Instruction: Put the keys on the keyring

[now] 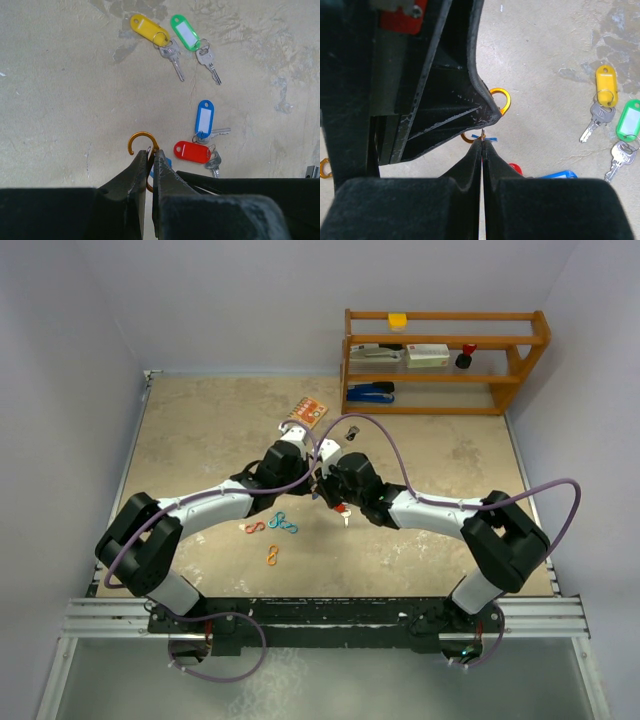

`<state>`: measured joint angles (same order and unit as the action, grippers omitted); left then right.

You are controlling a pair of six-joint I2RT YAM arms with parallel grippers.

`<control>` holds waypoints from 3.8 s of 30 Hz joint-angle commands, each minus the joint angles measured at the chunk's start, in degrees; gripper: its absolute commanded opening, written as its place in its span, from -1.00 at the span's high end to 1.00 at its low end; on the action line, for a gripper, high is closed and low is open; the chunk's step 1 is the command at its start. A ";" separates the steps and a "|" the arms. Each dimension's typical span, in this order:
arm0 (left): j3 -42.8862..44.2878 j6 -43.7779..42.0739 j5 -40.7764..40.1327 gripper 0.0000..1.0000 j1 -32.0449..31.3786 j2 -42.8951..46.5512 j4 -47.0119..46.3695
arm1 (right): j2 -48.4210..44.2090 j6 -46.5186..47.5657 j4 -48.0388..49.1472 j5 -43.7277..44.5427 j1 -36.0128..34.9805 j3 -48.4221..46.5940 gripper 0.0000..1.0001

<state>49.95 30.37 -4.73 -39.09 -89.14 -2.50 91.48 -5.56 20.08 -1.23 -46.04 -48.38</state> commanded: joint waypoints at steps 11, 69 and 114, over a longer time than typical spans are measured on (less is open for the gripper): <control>2.88 -0.62 -2.02 1.00 -0.28 1.02 -2.85 | -0.60 1.24 1.90 -1.23 -0.68 -1.10 1.00; -3.36 6.27 -30.42 -0.63 -0.11 15.75 2.40 | -1.74 -1.67 -13.67 19.27 0.84 -10.84 1.00; -5.23 6.72 -27.49 -0.66 -0.10 13.88 0.33 | 11.35 -11.80 -17.77 14.86 30.39 -19.52 1.00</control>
<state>45.06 36.45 -32.16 -39.29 -75.20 0.10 101.67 -17.54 0.40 13.93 -15.99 -63.05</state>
